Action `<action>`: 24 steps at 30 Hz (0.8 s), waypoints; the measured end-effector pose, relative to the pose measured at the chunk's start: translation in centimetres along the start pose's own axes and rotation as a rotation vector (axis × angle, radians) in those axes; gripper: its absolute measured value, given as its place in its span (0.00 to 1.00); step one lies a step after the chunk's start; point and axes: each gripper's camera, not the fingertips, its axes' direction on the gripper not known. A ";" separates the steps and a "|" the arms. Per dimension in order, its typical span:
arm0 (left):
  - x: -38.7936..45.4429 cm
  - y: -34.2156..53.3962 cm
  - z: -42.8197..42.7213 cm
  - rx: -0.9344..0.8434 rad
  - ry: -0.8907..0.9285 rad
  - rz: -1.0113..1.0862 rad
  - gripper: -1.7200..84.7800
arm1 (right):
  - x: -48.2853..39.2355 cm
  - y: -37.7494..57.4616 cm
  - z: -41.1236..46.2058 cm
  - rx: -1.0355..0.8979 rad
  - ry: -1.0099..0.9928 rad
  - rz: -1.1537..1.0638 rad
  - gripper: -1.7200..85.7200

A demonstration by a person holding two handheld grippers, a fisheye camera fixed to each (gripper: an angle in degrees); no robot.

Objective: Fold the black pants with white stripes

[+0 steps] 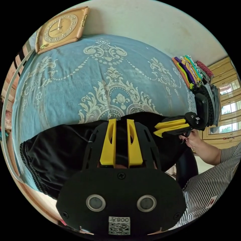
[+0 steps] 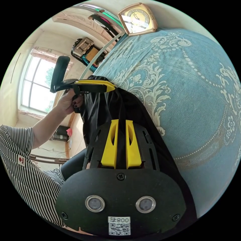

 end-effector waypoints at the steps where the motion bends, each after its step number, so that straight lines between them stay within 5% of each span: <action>1: -0.2 -0.3 0.3 -0.035 0.001 0.023 0.10 | 0.2 0.1 0.5 -0.001 0.007 -0.001 0.08; 15: -1.9 0.7 -3.4 0.034 0.126 0.073 0.03 | -2.4 1.9 -0.4 0.215 0.150 -0.040 0.08; 24: -2.5 -0.5 -3.3 0.036 0.109 0.083 0.03 | -4.6 -0.2 12.7 -0.094 0.089 -0.129 0.06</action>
